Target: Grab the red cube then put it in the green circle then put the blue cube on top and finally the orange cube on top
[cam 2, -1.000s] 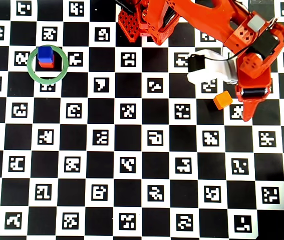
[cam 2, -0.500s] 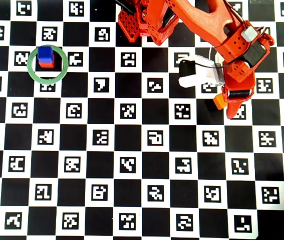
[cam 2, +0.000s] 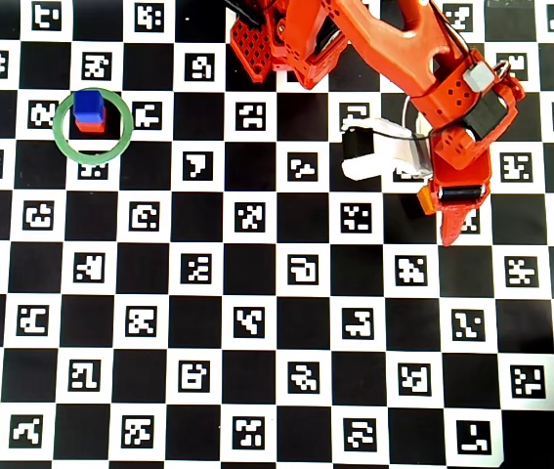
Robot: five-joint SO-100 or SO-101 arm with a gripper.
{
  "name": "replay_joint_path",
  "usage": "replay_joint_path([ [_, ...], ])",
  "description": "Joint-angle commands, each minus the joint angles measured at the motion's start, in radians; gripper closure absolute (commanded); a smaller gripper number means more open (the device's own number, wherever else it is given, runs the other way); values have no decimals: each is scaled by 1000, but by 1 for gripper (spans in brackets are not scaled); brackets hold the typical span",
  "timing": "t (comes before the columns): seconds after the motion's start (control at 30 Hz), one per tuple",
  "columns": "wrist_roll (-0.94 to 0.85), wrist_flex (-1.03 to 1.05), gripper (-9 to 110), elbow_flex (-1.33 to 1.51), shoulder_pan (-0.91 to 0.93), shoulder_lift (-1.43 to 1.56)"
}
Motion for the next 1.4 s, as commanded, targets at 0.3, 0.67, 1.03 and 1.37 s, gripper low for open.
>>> replay_joint_path([
  [0.3, -3, -89, 58, 44, -14, -8],
  [0.67, -55, -91, 58, 38, 2, -11],
  [1.03, -196, -89, 57, 26, 12, -12],
  [1.37, -265, -78, 57, 5, 12, -28],
])
